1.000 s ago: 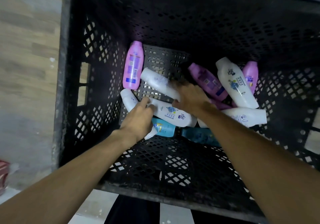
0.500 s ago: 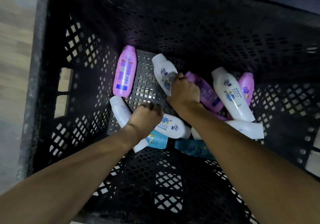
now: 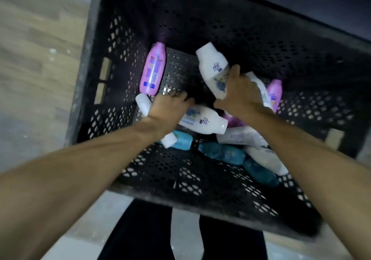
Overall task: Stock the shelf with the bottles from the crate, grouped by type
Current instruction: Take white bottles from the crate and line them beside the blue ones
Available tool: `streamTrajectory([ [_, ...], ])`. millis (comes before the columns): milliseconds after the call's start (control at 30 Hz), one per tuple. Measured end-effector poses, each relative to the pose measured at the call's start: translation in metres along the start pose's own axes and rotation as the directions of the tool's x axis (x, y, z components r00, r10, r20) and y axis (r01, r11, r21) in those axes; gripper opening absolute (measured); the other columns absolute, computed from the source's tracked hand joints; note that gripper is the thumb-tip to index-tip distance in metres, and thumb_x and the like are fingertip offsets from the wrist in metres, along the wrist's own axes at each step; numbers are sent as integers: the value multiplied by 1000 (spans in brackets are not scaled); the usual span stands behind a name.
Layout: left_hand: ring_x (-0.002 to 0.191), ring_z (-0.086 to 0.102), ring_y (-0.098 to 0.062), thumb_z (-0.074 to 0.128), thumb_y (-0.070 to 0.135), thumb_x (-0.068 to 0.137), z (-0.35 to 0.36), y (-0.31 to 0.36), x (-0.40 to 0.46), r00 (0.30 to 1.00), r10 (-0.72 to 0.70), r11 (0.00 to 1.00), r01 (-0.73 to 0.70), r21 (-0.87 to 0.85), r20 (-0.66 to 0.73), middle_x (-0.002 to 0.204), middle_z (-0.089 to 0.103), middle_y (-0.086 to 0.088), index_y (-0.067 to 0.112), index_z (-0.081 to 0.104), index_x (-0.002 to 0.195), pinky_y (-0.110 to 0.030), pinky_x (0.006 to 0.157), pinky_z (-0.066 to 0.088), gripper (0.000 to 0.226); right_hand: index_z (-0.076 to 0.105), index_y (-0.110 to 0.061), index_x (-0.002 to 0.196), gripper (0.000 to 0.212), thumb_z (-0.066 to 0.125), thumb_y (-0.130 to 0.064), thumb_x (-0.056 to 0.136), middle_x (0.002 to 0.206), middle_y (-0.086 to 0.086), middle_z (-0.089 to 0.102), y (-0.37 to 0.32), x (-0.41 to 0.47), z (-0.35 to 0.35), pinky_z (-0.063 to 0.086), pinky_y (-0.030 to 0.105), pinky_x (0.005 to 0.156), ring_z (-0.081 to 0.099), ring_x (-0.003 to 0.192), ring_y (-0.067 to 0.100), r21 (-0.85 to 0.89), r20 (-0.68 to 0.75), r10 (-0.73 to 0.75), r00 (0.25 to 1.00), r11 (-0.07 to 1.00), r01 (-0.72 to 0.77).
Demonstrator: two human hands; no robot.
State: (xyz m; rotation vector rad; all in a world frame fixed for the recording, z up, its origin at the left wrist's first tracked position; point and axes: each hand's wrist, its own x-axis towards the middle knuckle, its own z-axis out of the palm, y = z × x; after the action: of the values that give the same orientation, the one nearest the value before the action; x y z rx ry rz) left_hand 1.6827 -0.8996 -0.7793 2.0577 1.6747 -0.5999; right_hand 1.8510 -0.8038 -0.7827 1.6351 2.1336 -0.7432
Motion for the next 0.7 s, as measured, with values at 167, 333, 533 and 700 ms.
streamTrajectory([
  [167,108,55,-23,80,12,67,-71,-2,-61,995,-80,977,65,-203,-65,122,49,3,27,37,128,-32,60,40,75,31,-7,135,88,82,-38,71,124,17,54,25,-86,-94,42,39,76,59,108,41,23,-46,53,998,998,-52],
  [333,104,56,-25,84,28,65,-145,10,-124,973,-216,899,167,-406,-78,115,49,2,24,42,123,-39,69,49,71,36,-8,121,74,79,-42,71,112,14,57,15,-162,-182,40,39,69,61,95,40,99,-134,70,989,994,-57],
  [533,93,57,-28,81,38,62,-225,18,-170,919,-316,831,148,-537,-236,100,49,1,19,45,106,-41,61,47,60,37,-11,113,65,77,-40,71,107,9,57,-17,-223,-271,44,39,69,60,91,36,241,-286,86,954,970,-15],
  [700,72,52,-22,74,40,58,-291,24,-194,855,-383,754,72,-653,-349,83,44,8,29,35,87,-32,52,39,50,38,-17,107,59,76,-36,65,99,2,61,-31,-267,-337,51,40,71,62,84,28,348,-442,128,888,937,38],
])
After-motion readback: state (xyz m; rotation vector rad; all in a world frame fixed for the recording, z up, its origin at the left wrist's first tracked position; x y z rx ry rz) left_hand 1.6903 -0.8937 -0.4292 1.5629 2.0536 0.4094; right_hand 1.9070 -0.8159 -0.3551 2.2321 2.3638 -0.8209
